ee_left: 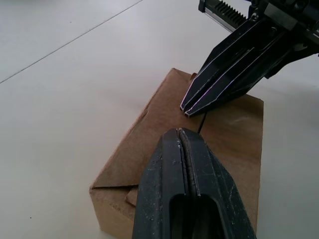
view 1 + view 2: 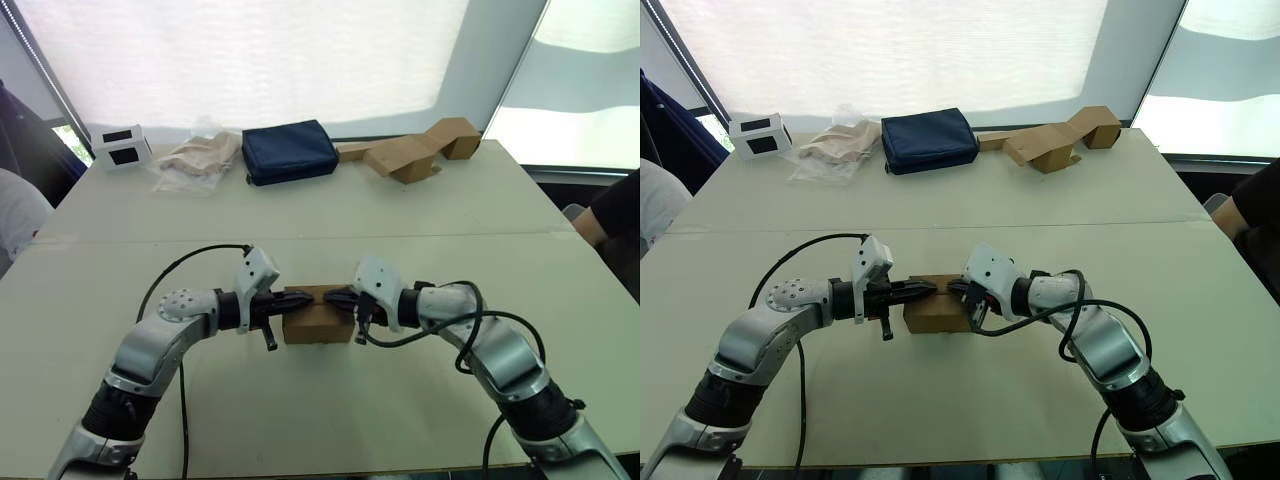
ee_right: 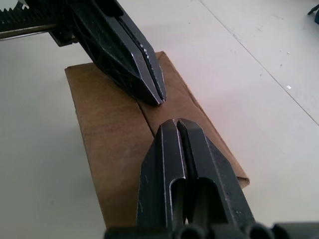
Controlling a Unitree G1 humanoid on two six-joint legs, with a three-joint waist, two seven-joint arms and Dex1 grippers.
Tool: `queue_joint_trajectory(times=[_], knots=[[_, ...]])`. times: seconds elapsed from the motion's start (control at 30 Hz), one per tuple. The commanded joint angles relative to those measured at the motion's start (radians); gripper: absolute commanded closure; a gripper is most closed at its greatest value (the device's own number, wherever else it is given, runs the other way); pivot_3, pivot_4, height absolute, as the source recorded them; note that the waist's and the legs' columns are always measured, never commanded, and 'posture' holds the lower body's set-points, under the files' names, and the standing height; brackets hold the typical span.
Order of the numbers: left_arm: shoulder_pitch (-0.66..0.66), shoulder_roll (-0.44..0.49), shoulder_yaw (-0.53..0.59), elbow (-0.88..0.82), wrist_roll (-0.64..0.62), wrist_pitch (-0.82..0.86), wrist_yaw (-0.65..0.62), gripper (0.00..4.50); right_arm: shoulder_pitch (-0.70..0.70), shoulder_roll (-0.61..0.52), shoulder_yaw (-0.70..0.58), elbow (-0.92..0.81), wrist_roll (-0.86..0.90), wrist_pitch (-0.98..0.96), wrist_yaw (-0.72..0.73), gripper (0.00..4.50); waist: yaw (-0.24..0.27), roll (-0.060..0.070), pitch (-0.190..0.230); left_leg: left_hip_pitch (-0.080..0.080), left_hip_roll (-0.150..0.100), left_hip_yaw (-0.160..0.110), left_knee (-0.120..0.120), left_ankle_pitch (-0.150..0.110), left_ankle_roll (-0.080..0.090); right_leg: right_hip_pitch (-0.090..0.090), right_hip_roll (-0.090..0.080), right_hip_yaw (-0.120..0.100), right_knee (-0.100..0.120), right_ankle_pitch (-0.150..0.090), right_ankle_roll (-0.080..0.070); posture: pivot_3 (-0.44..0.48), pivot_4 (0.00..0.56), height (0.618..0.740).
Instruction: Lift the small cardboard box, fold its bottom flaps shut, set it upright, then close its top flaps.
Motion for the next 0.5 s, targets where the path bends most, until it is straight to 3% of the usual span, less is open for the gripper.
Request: queue_joint_trajectory(times=[0.03,0.1,0.27,0.5], knots=[[0.008,0.006,0.024,-0.029,-0.010,-0.006,0.004,4.49,-0.002,0.005,-0.011,-0.005,0.006,-0.013,-0.003,4.50,0.000,0.000,0.000,0.000,0.000,0.000,0.000,0.000,0.000,0.000,0.000,0.000,0.000,0.000,0.000,0.000,0.150,0.740],[0.008,0.000,0.042,-0.032,-0.024,-0.004,0.012,4.49,0.001,0.007,-0.018,-0.006,0.011,-0.019,-0.003,4.50,0.000,0.000,0.000,0.000,0.000,0.000,0.000,0.000,0.000,0.000,0.000,0.000,0.000,0.000,0.000,0.000,0.150,0.740],[-0.025,-0.035,0.242,-0.073,-0.224,0.133,0.104,4.49,-0.001,0.075,-0.195,-0.032,0.134,-0.032,-0.043,4.50,-0.001,0.000,0.000,0.000,0.000,0.000,0.000,0.000,0.000,0.000,0.000,0.000,0.000,0.000,0.000,0.000,0.150,0.740],[0.130,0.126,0.326,-0.084,-0.274,0.215,0.036,4.49,0.069,0.015,-0.379,-0.052,0.259,0.045,-0.037,4.50,-0.003,0.000,0.000,0.000,0.000,0.000,-0.001,0.000,0.000,0.000,-0.001,0.000,0.000,0.000,0.000,0.000,0.150,0.740]])
